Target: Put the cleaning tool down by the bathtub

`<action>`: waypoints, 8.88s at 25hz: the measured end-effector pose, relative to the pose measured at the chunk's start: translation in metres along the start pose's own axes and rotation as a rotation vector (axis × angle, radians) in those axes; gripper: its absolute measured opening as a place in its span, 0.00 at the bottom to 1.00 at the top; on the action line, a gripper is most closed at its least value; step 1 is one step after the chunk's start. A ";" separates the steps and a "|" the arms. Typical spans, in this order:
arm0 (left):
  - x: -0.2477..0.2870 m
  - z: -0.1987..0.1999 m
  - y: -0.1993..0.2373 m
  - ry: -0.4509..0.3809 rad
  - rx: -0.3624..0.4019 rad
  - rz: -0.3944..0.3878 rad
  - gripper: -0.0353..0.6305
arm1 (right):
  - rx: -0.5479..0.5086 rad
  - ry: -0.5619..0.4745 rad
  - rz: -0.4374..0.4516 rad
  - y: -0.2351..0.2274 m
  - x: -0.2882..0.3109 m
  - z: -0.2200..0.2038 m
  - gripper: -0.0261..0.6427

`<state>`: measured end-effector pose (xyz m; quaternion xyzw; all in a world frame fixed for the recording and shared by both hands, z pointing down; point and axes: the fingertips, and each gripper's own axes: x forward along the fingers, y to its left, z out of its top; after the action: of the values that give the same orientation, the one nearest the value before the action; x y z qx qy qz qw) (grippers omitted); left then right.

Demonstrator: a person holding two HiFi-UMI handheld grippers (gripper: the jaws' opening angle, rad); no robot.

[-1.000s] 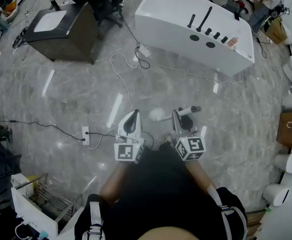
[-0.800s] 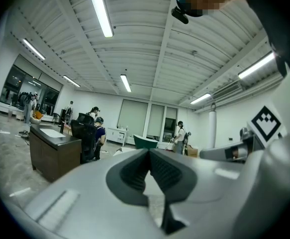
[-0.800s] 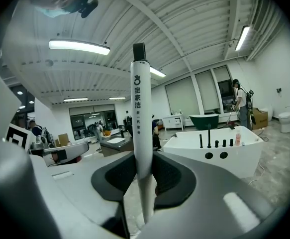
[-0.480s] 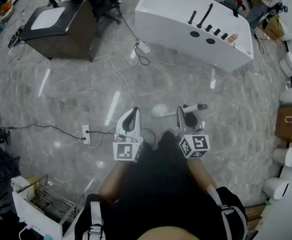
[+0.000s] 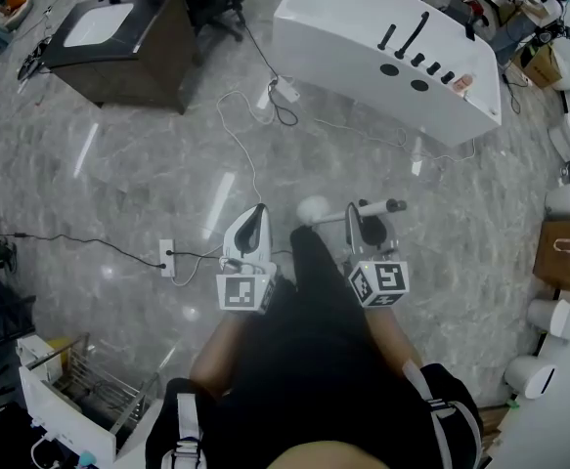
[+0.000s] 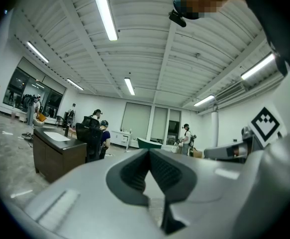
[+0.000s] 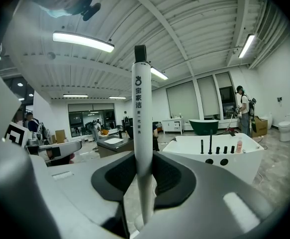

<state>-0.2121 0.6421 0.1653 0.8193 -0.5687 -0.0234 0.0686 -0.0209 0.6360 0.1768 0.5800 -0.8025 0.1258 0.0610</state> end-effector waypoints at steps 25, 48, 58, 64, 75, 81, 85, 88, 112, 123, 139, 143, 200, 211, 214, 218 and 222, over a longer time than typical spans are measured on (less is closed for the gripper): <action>0.194 0.016 -0.001 0.016 0.006 0.002 0.06 | 0.023 0.003 0.027 -0.103 0.160 0.047 0.18; 0.296 0.023 -0.021 0.014 0.033 0.070 0.06 | 0.025 0.016 0.081 -0.189 0.243 0.064 0.18; 0.341 0.026 -0.016 -0.038 0.049 0.042 0.06 | 0.024 0.013 0.060 -0.204 0.266 0.071 0.18; 0.365 0.021 -0.009 -0.009 0.042 0.027 0.06 | 0.027 0.021 0.042 -0.213 0.285 0.072 0.18; 0.417 0.025 0.023 0.013 0.026 -0.016 0.06 | 0.028 0.029 0.004 -0.214 0.342 0.084 0.18; 0.448 0.028 0.049 0.020 0.010 -0.054 0.06 | 0.031 0.030 -0.024 -0.213 0.380 0.091 0.18; 0.467 0.035 0.072 0.016 0.013 -0.073 0.06 | 0.021 0.037 -0.049 -0.207 0.403 0.096 0.18; 0.481 0.038 0.085 0.024 -0.012 -0.089 0.06 | 0.017 0.041 -0.065 -0.202 0.419 0.102 0.18; 0.548 0.036 0.138 0.045 0.010 -0.194 0.06 | 0.029 0.015 -0.190 -0.207 0.499 0.112 0.18; 0.603 0.028 0.128 0.054 0.003 -0.222 0.06 | 0.058 0.036 -0.211 -0.244 0.535 0.107 0.18; 0.690 -0.008 0.109 0.091 0.039 -0.241 0.06 | 0.067 0.084 -0.245 -0.318 0.594 0.078 0.18; 0.701 -0.022 0.108 0.112 0.036 -0.247 0.06 | 0.068 0.097 -0.251 -0.327 0.606 0.067 0.18; 0.814 -0.263 0.134 0.236 -0.043 -0.164 0.06 | 0.092 0.274 -0.287 -0.439 0.766 -0.192 0.18; 0.831 -0.311 0.143 0.245 -0.058 -0.165 0.06 | 0.085 0.302 -0.298 -0.451 0.796 -0.252 0.18; 0.835 -0.321 0.145 0.256 -0.056 -0.163 0.06 | 0.078 0.315 -0.298 -0.454 0.803 -0.268 0.18; 0.844 -0.331 0.145 0.257 -0.053 -0.164 0.06 | 0.067 0.325 -0.298 -0.460 0.812 -0.286 0.18; 0.851 -0.340 0.143 0.260 -0.052 -0.166 0.06 | 0.064 0.338 -0.297 -0.467 0.819 -0.300 0.18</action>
<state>-0.0060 -0.1741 0.5550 0.8575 -0.4847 0.0624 0.1607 0.1450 -0.1706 0.7261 0.6640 -0.6824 0.2361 0.1939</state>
